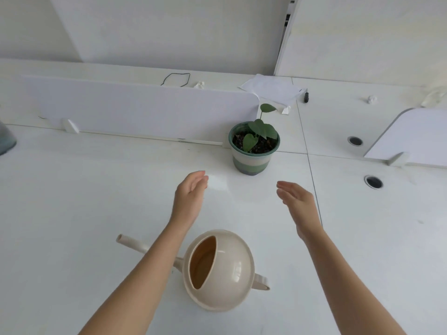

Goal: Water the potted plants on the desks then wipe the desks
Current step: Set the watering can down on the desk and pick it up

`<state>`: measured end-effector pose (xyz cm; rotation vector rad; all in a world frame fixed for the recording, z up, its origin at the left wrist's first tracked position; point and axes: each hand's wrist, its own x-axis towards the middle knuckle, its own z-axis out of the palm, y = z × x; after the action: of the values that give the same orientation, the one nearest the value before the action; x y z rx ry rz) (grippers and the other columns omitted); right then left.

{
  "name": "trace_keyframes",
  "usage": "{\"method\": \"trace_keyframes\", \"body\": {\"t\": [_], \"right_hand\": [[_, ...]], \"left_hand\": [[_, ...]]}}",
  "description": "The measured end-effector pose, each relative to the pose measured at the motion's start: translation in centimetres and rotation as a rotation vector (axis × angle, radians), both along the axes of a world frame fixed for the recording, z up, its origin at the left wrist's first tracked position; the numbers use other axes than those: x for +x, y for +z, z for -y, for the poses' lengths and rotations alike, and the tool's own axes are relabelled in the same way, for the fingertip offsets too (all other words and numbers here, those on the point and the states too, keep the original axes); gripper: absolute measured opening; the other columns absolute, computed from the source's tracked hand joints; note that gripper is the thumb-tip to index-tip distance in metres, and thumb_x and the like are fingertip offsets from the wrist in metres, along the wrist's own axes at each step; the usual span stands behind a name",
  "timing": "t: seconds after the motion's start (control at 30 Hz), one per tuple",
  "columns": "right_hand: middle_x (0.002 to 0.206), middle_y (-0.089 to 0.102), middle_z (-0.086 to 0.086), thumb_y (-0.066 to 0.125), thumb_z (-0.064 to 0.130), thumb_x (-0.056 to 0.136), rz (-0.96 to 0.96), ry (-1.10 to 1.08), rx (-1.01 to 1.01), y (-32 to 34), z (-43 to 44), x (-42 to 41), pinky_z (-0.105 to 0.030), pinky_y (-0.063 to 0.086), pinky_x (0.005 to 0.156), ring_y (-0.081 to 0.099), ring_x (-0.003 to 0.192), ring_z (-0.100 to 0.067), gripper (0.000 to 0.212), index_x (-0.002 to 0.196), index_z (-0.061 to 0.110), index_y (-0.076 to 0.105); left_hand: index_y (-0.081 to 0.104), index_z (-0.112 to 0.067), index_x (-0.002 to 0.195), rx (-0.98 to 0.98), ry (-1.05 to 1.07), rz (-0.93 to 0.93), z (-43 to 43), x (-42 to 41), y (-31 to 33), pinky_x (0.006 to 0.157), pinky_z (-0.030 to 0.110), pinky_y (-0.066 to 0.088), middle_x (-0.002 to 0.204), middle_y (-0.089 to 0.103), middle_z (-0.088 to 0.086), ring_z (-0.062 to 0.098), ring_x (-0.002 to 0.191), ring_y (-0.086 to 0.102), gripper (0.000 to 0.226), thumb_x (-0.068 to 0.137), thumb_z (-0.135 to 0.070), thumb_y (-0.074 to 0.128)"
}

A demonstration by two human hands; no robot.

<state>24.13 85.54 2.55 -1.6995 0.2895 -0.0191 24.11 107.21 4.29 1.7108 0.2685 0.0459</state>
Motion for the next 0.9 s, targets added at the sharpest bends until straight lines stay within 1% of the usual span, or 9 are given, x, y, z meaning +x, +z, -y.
{"method": "trace_keyframes", "body": {"t": [0.07, 0.13, 0.2, 0.27, 0.37, 0.6, 0.73, 0.83, 0.9], "right_hand": [[0.114, 0.060, -0.005, 0.053, 0.006, 0.085, 0.004, -0.042, 0.011, 0.1, 0.1, 2.5, -0.021, 0.041, 0.076, 0.054, 0.102, -0.017, 0.028, 0.111, 0.014, 0.060], [0.123, 0.057, -0.004, 0.052, 0.006, 0.086, -0.013, -0.077, 0.038, -0.1, 0.2, 4.9, -0.025, 0.037, 0.083, 0.052, 0.110, -0.017, 0.037, 0.122, 0.012, 0.055], [0.134, 0.050, -0.003, 0.051, 0.006, 0.087, -0.029, -0.093, 0.066, -0.5, 0.5, 7.1, -0.026, 0.034, 0.089, 0.047, 0.119, -0.016, 0.045, 0.131, 0.013, 0.047], [0.143, 0.042, -0.002, 0.050, 0.008, 0.088, -0.051, -0.092, 0.096, -1.1, 0.7, 9.2, -0.026, 0.031, 0.093, 0.040, 0.128, -0.016, 0.050, 0.137, 0.014, 0.039], [0.149, 0.034, 0.001, 0.049, 0.012, 0.090, -0.077, -0.084, 0.145, -2.0, 0.6, 11.8, -0.025, 0.028, 0.097, 0.032, 0.135, -0.014, 0.055, 0.142, 0.017, 0.029], [0.135, 0.051, 0.006, 0.050, 0.014, 0.087, 0.012, -0.036, 0.192, -4.2, -0.8, 14.1, -0.029, 0.034, 0.106, 0.043, 0.126, -0.007, 0.052, 0.136, 0.023, 0.039], [0.122, 0.052, 0.015, 0.046, 0.008, 0.089, 0.021, -0.023, 0.159, -3.9, -0.9, 14.6, -0.010, 0.037, 0.090, 0.046, 0.108, 0.012, 0.048, 0.133, 0.026, 0.040], [0.124, 0.057, 0.006, 0.046, 0.012, 0.090, -0.013, 0.013, 0.136, -3.5, -0.1, 15.6, -0.017, 0.042, 0.095, 0.052, 0.111, 0.000, 0.043, 0.132, 0.022, 0.044], [0.125, 0.056, 0.007, 0.044, 0.013, 0.092, -0.027, 0.025, 0.140, -3.1, 0.2, 15.9, -0.015, 0.040, 0.097, 0.052, 0.109, 0.005, 0.042, 0.133, 0.019, 0.044]], "left_hand": [[0.056, -0.011, 0.119, -0.016, -0.039, 0.002, 1.4, 3.4, -0.3, 0.096, 0.033, 0.041, 0.111, 0.058, 0.002, 0.015, 0.105, 0.054, 0.028, 0.093, -0.018, 0.047], [0.054, -0.021, 0.103, -0.054, -0.064, 0.027, 2.8, 6.5, -0.7, 0.089, 0.032, 0.038, 0.096, 0.053, -0.006, 0.008, 0.090, 0.051, 0.018, 0.088, -0.025, 0.046], [0.053, -0.014, 0.120, -0.069, -0.070, 0.004, 3.9, 9.4, -1.4, 0.098, 0.033, 0.035, 0.119, 0.056, 0.002, 0.016, 0.112, 0.052, 0.031, 0.092, -0.023, 0.044], [0.033, 0.001, 0.139, -0.044, -0.048, -0.047, 4.9, 12.1, -2.2, 0.109, 0.032, 0.025, 0.147, 0.037, 0.012, 0.027, 0.136, 0.033, 0.047, 0.096, -0.019, 0.039], [0.027, -0.001, 0.142, -0.077, -0.056, -0.077, 6.0, 15.7, -4.1, 0.111, 0.029, 0.021, 0.152, 0.028, 0.008, 0.023, 0.141, 0.025, 0.051, 0.097, -0.023, 0.037], [0.015, -0.023, 0.148, -0.202, -0.062, -0.066, 8.0, 18.2, -6.7, 0.117, 0.037, 0.020, 0.155, 0.021, -0.006, 0.010, 0.142, 0.021, 0.052, 0.098, -0.023, 0.032], [0.010, -0.027, 0.148, -0.224, -0.037, -0.065, 8.5, 17.1, -7.0, 0.118, 0.040, 0.018, 0.157, 0.015, -0.007, 0.010, 0.143, 0.017, 0.053, 0.099, -0.023, 0.029], [0.011, -0.029, 0.148, -0.254, -0.046, -0.093, 8.4, 15.9, -6.6, 0.117, 0.040, 0.018, 0.156, 0.018, -0.010, 0.009, 0.142, 0.020, 0.053, 0.099, -0.021, 0.028], [0.016, -0.032, 0.147, -0.272, -0.062, -0.099, 7.9, 15.1, -6.6, 0.117, 0.039, 0.019, 0.154, 0.023, -0.011, 0.009, 0.141, 0.023, 0.051, 0.099, -0.023, 0.029]]}}
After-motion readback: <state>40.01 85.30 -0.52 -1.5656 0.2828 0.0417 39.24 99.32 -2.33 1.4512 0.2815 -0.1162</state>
